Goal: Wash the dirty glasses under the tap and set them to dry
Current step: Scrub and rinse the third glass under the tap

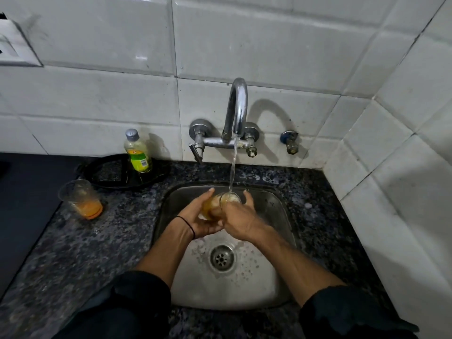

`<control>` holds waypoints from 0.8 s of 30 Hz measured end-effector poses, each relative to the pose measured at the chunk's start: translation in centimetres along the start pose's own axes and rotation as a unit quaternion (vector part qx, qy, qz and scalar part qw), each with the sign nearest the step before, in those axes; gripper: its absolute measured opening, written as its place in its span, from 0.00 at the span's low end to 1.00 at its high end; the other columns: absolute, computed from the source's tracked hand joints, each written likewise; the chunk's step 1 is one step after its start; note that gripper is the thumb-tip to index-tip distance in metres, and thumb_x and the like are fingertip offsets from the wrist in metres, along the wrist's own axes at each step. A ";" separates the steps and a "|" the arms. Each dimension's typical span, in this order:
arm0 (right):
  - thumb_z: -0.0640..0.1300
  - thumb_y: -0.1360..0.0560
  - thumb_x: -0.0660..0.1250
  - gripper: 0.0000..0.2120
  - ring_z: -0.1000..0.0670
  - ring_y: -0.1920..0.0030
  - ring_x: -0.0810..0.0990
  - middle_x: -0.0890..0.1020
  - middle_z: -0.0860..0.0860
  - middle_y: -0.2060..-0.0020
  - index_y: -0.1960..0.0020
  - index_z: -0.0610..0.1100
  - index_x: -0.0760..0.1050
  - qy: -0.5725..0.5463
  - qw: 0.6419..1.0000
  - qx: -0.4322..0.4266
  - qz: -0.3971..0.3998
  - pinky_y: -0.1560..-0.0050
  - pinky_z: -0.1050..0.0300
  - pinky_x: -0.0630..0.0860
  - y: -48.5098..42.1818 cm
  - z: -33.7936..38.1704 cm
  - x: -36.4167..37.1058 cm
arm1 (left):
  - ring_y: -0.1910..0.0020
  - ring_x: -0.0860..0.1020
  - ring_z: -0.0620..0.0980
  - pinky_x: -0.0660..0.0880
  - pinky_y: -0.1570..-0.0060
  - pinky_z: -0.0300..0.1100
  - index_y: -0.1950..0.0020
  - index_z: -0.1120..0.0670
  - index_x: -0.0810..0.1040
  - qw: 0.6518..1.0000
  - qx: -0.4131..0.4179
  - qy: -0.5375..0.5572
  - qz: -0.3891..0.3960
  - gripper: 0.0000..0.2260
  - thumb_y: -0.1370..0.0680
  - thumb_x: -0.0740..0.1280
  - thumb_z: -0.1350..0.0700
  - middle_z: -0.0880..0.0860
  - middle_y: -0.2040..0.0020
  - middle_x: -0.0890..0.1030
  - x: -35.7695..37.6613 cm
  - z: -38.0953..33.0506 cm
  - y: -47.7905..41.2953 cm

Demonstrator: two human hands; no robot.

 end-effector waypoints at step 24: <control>0.38 0.26 0.61 0.17 0.48 0.40 0.79 0.83 0.50 0.44 0.42 0.49 0.81 -0.319 0.946 0.057 -0.025 0.36 0.49 0.73 -0.4 -0.1 1.2 | 0.54 0.79 0.54 0.77 0.55 0.49 0.46 0.56 0.78 0.995 0.062 -0.072 0.008 0.14 0.20 0.62 0.47 0.58 0.51 0.81 0.8 -1.1 -0.2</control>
Point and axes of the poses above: each hand's wrist, its own y-axis away from the middle knuckle, its own x-axis out of the palm, z = x × y, the point moved 7 cm from there along -y, towards the middle knuckle
